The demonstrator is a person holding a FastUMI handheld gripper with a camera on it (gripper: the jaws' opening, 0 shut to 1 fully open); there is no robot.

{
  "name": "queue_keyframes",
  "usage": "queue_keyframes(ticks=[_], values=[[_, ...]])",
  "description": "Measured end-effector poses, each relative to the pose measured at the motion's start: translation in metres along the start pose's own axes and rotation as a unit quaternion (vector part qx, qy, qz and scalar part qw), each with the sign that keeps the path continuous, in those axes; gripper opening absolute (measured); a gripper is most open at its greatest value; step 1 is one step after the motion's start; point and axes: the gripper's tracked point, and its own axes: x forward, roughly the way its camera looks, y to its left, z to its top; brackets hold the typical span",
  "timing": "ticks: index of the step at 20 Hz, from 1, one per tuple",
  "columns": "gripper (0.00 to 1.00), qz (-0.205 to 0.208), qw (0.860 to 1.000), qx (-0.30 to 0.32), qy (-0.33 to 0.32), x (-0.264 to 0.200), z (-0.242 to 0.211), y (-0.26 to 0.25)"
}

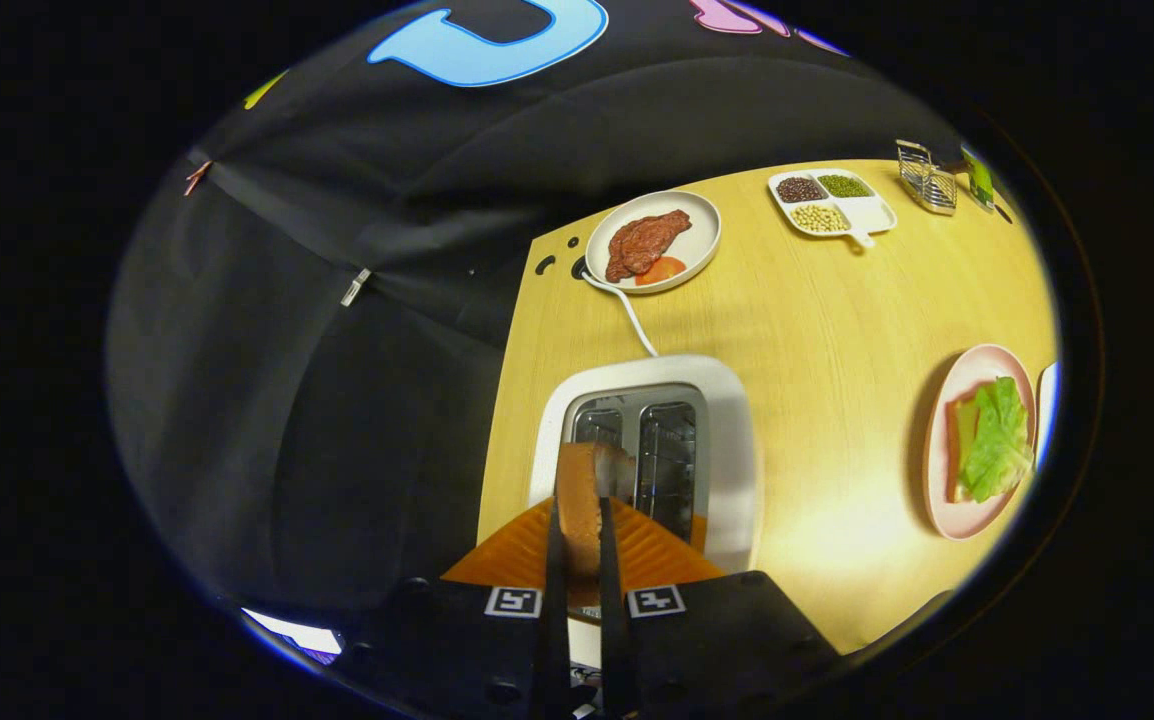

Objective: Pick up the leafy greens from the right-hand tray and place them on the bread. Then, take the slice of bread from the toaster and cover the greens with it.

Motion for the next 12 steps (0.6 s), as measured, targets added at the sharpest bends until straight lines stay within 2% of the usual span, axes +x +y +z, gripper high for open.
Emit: queue_keyframes(ticks=[12], values=[[0.17,0.049,0.998,-0.008,-0.031,-0.076,0.033,0.021]])
